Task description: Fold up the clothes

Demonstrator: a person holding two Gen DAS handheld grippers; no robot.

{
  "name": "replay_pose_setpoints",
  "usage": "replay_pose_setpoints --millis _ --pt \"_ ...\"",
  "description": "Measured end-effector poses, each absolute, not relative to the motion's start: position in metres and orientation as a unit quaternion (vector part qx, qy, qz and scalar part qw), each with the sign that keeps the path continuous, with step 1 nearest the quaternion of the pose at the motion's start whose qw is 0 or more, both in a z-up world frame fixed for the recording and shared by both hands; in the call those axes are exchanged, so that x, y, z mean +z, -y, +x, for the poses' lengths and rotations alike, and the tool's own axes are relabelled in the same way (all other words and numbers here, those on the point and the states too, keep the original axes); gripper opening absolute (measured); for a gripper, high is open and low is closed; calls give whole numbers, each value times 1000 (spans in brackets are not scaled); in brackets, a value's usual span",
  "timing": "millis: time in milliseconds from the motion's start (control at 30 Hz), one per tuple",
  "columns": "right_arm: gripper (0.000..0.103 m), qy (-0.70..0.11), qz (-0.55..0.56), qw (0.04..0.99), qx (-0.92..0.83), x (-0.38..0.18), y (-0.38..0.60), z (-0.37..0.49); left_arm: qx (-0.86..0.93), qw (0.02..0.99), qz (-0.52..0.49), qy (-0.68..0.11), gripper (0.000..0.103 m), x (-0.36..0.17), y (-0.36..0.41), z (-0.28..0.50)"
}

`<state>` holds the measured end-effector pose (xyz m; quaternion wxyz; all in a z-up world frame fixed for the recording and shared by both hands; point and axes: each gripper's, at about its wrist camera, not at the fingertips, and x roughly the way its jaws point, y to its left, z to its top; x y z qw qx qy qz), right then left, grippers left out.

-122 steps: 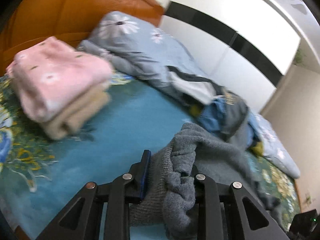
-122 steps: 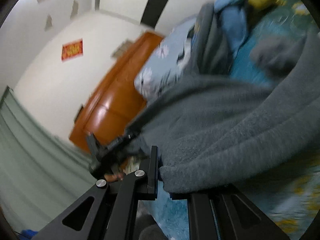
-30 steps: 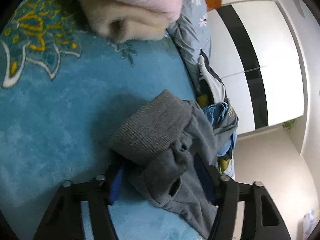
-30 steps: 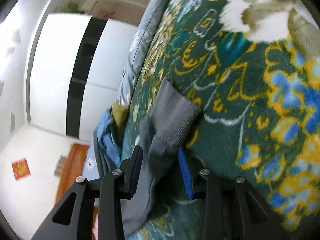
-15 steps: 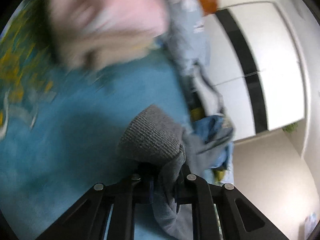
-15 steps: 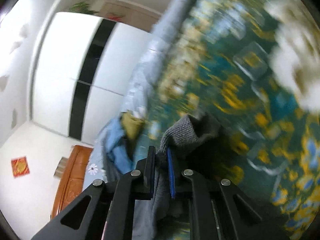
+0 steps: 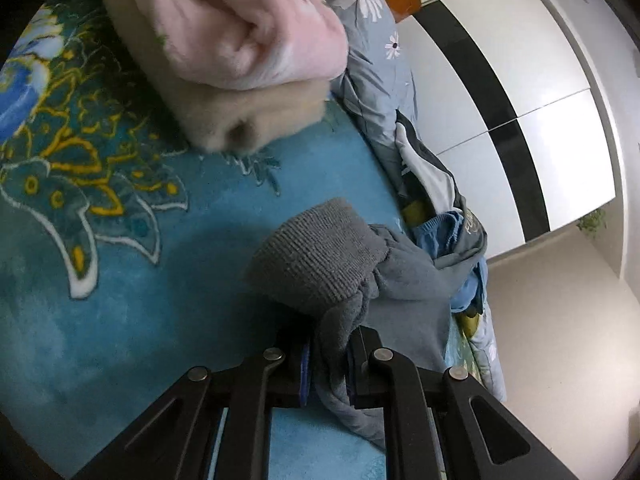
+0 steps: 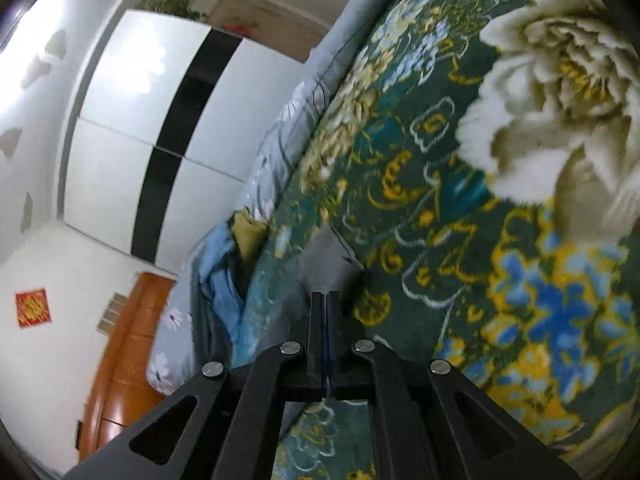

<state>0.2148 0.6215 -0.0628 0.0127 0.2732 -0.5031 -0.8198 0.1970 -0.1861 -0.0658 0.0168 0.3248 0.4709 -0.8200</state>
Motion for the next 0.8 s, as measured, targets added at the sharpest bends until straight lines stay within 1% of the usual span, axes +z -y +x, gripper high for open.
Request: replay_pose_setpoints --millis 167,233,300,333,367,533,567,600,633,667,733,800 --pt "3 480 310 -2 -821 -71 -607 190 -832 13 328 -447 14 -58 181 193" --pt "8 475 325 -11 -818 -78 -602 181 -830 13 329 -450 14 -61 181 196" --pt "28 474 335 -19 -814 -84 -599 171 -828 13 330 -453 14 -62 183 197" --pt "31 474 338 -23 -813 -87 -598 167 -827 14 331 -454 14 -63 183 197" --pt "33 474 340 -26 -812 -90 -596 163 -826 14 332 -455 14 -63 184 198" --pt "33 489 332 -31 -806 -94 -593 148 -824 18 334 -457 15 -63 184 192" --pt "33 492 332 -29 -804 -94 -592 145 -824 18 334 -458 15 -62 184 191" --pt "30 495 333 -26 -802 -94 -591 143 -823 18 334 -459 15 -62 184 190" --pt "24 498 333 -24 -800 -94 -590 141 -823 19 334 -459 15 -61 184 189" --pt "5 497 335 -20 -800 -93 -588 138 -823 19 334 -459 15 -60 184 189" --pt "5 496 330 -17 -803 -85 -587 137 -825 20 332 -457 15 -56 185 189" --pt "5 497 297 -3 -815 -65 -592 145 -832 19 323 -450 14 -47 186 191"
